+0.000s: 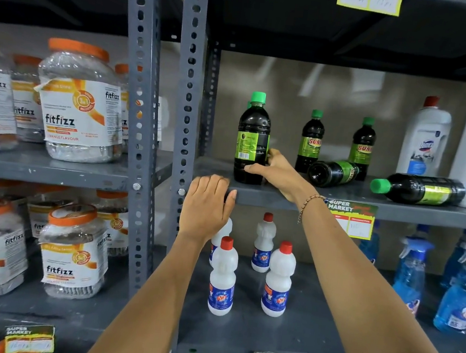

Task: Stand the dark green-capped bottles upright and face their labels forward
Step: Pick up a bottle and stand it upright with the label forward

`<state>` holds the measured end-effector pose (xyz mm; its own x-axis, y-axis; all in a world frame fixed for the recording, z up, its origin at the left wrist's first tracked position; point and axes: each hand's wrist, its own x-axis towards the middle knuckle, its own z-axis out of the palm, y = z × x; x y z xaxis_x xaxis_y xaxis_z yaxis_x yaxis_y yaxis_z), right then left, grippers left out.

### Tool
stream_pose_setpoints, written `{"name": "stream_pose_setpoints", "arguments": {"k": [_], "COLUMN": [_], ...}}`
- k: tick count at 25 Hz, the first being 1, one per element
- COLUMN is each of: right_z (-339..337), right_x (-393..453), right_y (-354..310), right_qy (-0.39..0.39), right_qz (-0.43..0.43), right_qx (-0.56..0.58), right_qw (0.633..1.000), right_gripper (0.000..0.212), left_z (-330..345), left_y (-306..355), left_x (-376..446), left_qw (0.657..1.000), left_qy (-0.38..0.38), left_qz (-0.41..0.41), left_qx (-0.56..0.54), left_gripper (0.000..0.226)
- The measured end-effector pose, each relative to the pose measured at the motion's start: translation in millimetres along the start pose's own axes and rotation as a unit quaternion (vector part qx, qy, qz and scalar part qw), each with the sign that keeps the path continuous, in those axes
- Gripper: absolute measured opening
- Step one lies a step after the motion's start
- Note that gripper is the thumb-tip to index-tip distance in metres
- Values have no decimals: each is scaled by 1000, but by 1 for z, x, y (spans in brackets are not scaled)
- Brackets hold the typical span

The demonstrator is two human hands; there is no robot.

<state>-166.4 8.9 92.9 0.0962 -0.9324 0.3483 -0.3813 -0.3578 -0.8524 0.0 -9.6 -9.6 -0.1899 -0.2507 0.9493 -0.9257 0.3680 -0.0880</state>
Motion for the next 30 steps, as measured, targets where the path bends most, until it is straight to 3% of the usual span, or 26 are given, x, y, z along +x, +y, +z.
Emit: {"name": "stream_pose_setpoints", "arguments": {"k": [2,6,8,12,17,21,26,30], "right_z": [0,7,7,2,7,2,4,-3], "right_x": [2,1,1,5,3,6,6,10], "right_y": [3,4,2,4,5,4,7,8], "right_qy": [13,64,59,42,80,27,39,20], "right_qz": [4,-20,-9,12,3,28,15,43], "right_qx": [-21,-70,-42,-21,-55,-19,-37,12], "right_qw": [1000,995,997,999,995,999,998,999], "right_gripper": [82,93,97,96,96,92,101,90], "left_z": [1,1,0,0,0,1,3,2], "left_y": [0,1,1,2,2,1,1,1], "left_x": [0,-1,-1,0,-1,-1,-1,-1], "left_qw": [1000,1000,1000,1000,1000,1000,1000,1000], "left_qy": [-4,-2,-1,-3,-9,-10,-7,0], "left_qz": [-5,-7,-9,-11,-11,-13,-13,-17], "left_qx": [-3,-10,-9,-10,-11,-8,-12,-18], "left_gripper": [35,35,36,36,33,35,35,35]}}
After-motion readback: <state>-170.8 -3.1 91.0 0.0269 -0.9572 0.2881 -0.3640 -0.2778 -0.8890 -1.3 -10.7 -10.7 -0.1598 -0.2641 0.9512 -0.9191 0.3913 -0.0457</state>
